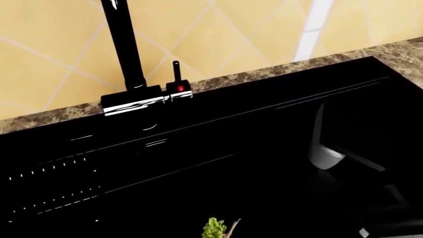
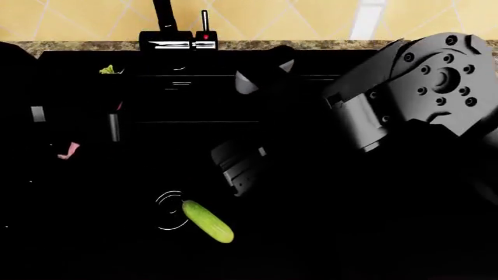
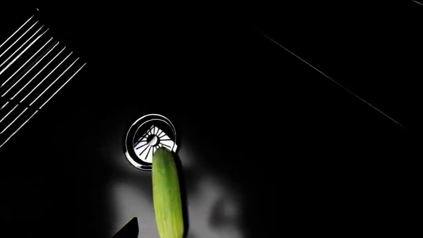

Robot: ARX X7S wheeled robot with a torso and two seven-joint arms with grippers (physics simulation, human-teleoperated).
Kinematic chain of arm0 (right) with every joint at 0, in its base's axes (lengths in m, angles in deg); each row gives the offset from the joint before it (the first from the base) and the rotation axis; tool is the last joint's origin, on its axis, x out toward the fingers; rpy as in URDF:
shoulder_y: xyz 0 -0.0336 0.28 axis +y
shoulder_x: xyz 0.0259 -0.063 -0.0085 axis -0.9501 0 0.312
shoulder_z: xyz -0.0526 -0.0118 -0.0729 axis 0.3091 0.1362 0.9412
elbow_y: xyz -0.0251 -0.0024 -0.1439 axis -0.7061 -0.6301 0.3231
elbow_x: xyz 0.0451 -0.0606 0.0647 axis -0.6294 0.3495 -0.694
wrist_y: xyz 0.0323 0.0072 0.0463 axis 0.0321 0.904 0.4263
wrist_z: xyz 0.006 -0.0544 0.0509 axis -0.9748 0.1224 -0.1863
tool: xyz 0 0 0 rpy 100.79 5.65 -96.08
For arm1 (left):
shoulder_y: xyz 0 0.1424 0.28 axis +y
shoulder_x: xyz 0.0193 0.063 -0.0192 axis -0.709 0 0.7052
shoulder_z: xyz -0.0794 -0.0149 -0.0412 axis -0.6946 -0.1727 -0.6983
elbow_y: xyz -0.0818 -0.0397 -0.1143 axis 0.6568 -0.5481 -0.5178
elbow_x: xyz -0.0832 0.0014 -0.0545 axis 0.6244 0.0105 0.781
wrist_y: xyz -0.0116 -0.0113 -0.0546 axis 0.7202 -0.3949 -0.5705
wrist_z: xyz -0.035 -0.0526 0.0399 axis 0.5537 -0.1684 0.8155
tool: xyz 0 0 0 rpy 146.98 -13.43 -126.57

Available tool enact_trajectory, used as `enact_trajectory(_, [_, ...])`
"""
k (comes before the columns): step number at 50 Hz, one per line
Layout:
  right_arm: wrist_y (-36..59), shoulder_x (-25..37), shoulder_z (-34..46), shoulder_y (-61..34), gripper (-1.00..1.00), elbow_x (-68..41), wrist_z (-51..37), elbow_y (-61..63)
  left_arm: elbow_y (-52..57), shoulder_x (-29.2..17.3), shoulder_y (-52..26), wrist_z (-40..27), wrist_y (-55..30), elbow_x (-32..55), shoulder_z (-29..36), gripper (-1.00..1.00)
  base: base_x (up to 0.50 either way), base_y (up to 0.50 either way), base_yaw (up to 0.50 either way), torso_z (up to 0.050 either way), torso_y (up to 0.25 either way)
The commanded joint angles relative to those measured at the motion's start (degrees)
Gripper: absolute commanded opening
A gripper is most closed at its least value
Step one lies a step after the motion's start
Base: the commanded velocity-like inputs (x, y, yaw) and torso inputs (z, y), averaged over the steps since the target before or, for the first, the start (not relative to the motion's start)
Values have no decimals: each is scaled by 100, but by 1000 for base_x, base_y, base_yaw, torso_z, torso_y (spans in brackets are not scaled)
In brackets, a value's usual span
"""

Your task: Pick up the fruits and vegetables and place them in the sink. Turn on the sink faucet to wash them. Then turn the sink off and put them in the tray.

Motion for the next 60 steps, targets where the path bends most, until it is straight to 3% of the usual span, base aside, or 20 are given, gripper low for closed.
enact_trajectory(1, [-215, -334, 104, 312, 100, 414, 291, -218, 23, -39, 43, -8, 23, -7, -9, -100, 0, 0, 0, 0, 0])
enact_trajectory(60, [-1003, -1153, 619, 1406, 100, 1108, 170, -654, 145, -117, 325, 75, 22, -216, -39, -100, 0, 0, 0, 0, 0])
